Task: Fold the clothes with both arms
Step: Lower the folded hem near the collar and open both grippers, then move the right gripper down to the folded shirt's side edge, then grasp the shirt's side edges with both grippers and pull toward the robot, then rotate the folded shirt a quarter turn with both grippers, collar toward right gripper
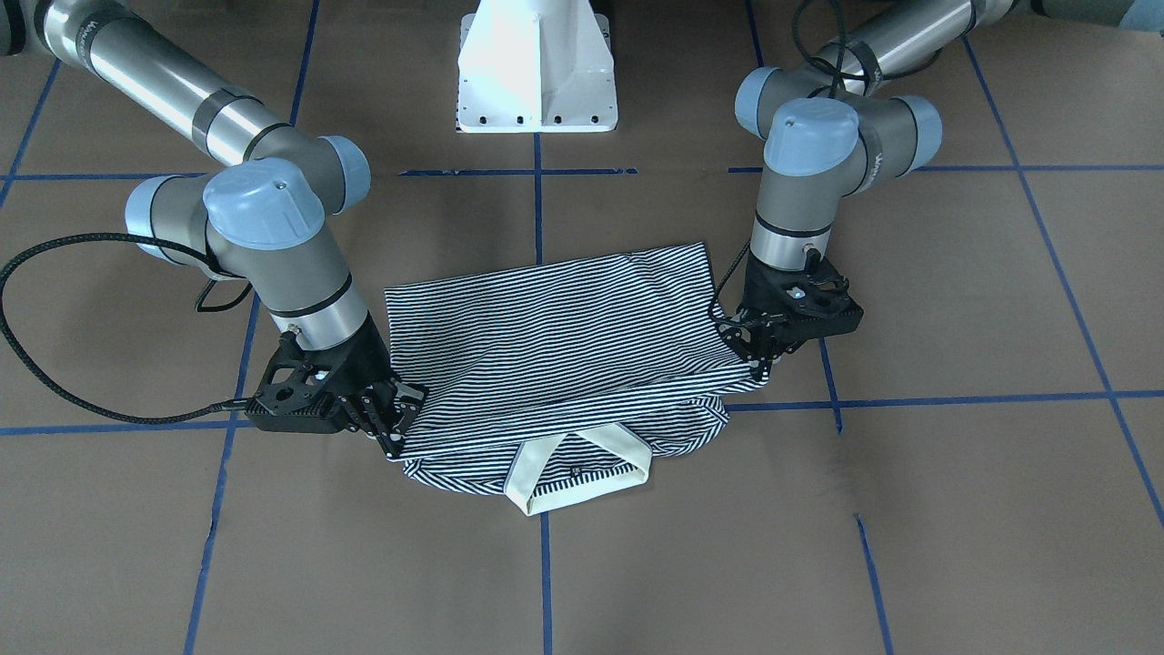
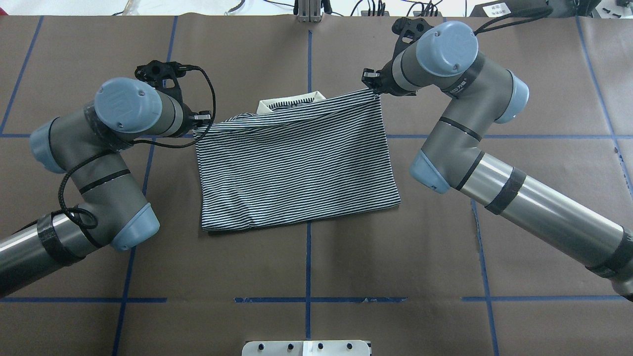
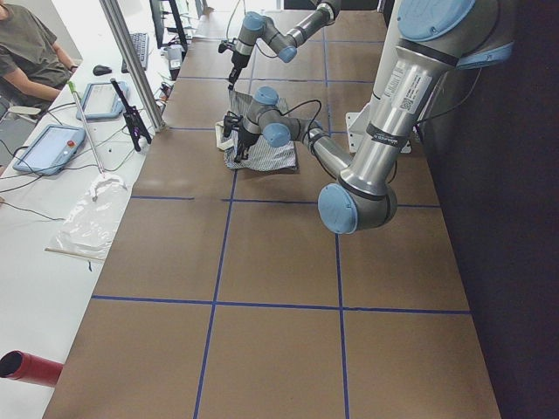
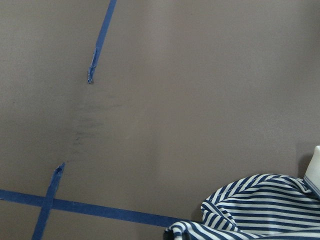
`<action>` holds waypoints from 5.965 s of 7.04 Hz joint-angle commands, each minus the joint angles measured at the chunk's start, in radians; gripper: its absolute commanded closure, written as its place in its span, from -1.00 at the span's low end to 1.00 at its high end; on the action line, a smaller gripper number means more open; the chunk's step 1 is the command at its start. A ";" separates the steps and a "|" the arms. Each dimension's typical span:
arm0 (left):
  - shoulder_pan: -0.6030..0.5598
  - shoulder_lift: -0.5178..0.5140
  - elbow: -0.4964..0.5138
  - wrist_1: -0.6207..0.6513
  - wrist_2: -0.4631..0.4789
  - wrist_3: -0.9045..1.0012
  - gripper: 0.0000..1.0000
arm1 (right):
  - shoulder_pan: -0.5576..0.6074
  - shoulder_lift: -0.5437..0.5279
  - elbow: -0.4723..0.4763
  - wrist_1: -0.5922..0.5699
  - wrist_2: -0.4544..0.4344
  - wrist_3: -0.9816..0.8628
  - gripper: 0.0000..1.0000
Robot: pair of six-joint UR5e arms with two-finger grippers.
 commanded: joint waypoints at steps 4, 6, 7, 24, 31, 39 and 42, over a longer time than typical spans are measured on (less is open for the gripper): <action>0.002 -0.019 0.002 -0.004 0.000 -0.008 -0.63 | 0.000 0.011 -0.017 0.003 0.021 -0.001 0.20; 0.002 -0.019 -0.004 -0.004 0.000 -0.005 -1.00 | 0.000 0.008 -0.017 0.003 0.032 -0.002 -1.00; 0.001 -0.019 -0.009 -0.006 -0.001 -0.002 -1.00 | 0.002 -0.002 -0.009 0.010 0.073 -0.005 -1.00; 0.008 -0.025 -0.098 0.002 -0.003 -0.003 -1.00 | -0.230 -0.357 0.324 0.022 0.138 0.070 1.00; 0.018 -0.029 -0.121 0.002 -0.004 -0.008 -1.00 | -0.562 -0.779 0.713 0.024 0.135 0.237 0.86; 0.367 0.049 -0.156 0.040 -0.052 -0.643 -0.93 | -0.265 -0.592 0.743 0.035 0.094 0.237 -1.00; 0.373 0.035 -0.156 0.080 -0.054 -0.641 -0.87 | -0.261 -0.561 0.733 0.035 0.090 0.237 -1.00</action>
